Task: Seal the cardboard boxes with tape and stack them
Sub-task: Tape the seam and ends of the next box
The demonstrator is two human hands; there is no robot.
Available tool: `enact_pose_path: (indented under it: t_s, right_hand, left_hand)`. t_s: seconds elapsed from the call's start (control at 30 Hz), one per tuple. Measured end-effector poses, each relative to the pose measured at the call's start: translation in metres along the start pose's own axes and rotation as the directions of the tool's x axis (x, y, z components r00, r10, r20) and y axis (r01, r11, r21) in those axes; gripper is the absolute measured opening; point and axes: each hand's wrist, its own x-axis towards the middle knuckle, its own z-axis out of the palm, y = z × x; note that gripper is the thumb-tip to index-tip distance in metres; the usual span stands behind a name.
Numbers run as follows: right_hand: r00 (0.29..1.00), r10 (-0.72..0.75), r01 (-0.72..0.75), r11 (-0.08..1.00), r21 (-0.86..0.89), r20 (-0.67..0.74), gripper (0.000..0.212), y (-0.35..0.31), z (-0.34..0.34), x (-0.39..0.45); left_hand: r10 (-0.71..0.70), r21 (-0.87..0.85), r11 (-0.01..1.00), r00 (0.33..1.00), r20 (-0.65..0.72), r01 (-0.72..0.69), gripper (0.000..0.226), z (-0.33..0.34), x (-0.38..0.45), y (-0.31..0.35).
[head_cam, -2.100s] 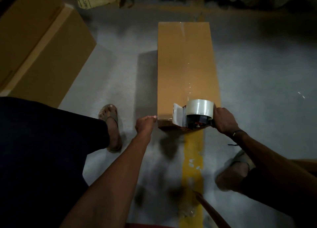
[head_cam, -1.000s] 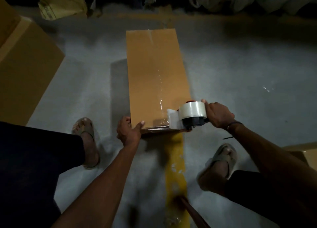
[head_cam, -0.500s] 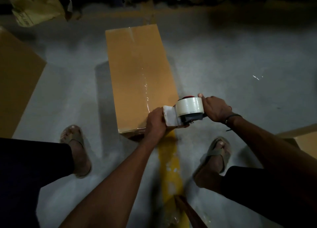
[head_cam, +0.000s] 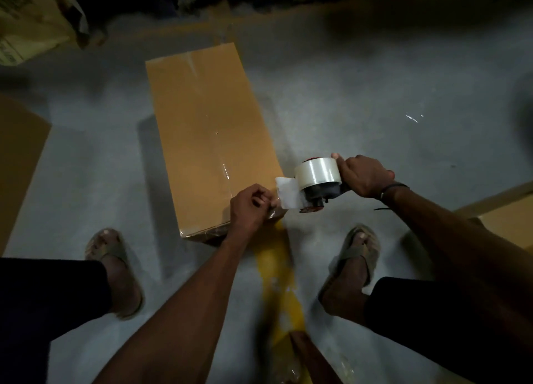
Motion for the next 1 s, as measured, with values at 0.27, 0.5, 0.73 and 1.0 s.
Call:
enact_pose_path:
  t_s: [0.27,0.5,0.73,1.0]
  right_hand:
    - [0.999,-0.022,0.023,0.999,-0.044,0.033,0.081,-0.013,0.012,0.009]
    - [0.998,-0.027,0.031,0.997,-0.073,0.057,0.078,-0.012,0.007,0.021]
    - [0.998,0.057,-0.059,0.996,-0.063,-0.032,0.07,-0.015,0.016,0.012]
    - [0.951,0.283,-0.282,0.959,0.027,-0.127,0.071,-0.005,0.028,0.001]
  left_hand:
    - [-0.285,-0.097,0.944,0.927,0.244,0.316,0.068,0.0,0.024,0.018]
    - [-0.48,0.118,0.871,0.772,0.417,0.478,0.15,0.02,0.037,0.06]
    - [-0.522,0.137,0.852,0.796,0.306,0.506,0.141,0.032,0.049,0.055]
    - [-0.514,0.119,0.854,0.781,0.356,0.507,0.143,0.022,0.05,0.05]
